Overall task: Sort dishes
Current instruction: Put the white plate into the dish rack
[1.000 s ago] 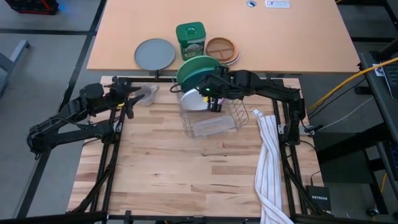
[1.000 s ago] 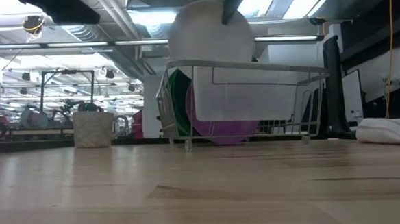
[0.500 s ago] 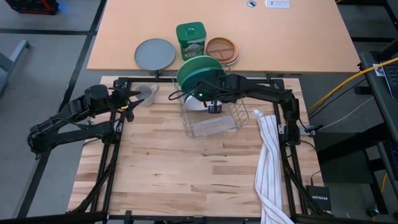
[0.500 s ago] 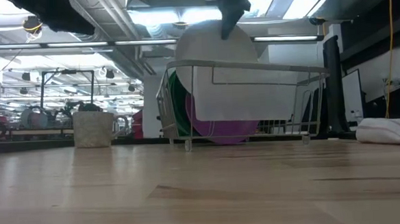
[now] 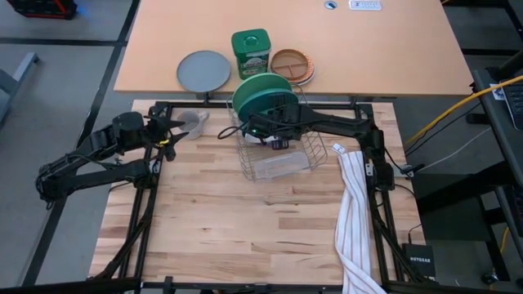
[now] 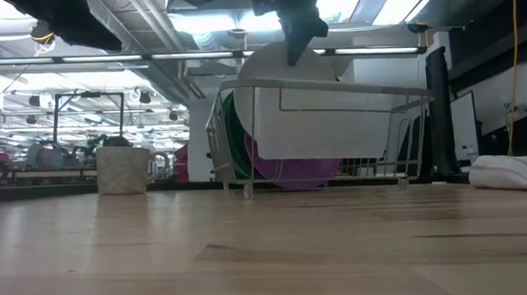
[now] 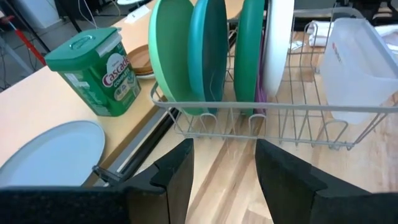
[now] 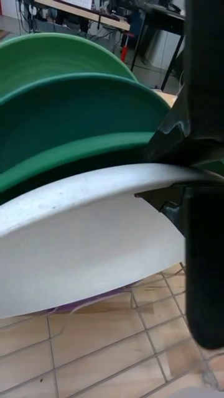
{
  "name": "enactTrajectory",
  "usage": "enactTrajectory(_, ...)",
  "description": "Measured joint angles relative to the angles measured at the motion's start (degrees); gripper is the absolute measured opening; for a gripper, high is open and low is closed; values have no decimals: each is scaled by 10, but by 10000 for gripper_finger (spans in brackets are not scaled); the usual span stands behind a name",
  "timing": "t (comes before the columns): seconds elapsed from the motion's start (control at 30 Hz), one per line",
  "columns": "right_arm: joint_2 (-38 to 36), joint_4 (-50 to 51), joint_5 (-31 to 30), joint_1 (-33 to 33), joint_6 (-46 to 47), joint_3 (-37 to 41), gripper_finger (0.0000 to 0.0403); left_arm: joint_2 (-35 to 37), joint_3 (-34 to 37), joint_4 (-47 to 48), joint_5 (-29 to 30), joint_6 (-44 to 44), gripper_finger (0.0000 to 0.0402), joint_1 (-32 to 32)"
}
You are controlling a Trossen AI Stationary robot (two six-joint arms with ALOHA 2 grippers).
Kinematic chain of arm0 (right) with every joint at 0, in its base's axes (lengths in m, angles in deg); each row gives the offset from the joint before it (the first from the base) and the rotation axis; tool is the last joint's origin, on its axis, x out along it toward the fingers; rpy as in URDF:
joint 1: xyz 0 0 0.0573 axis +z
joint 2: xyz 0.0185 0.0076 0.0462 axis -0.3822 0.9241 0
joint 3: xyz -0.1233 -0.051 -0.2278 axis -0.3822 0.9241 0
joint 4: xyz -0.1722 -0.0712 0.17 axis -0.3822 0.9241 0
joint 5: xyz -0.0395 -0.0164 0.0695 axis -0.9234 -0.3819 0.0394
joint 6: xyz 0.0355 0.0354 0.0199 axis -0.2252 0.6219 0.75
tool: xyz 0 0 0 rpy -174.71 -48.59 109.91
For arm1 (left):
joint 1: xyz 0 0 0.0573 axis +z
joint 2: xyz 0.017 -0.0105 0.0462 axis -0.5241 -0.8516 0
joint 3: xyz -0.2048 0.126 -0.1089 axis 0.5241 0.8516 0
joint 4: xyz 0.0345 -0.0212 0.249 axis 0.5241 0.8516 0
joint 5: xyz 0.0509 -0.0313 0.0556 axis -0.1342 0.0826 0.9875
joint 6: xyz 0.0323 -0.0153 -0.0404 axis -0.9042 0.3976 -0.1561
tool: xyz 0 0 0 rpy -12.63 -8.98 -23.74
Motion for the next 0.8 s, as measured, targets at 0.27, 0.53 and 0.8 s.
enactTrajectory(0.27, 3, -1, 3, 0, 1, 0, 26, 0, 0, 8, 0, 0, 159, 0)
enactTrajectory(0.53, 20, 1, 26, 0, 2, 0, 26, 0, 0, 27, 0, 3, 159, 0)
enactTrajectory(0.8, 38, 13, 68, 0, 4, 0, 38, 0, 0, 37, 0, 6, 159, 0)
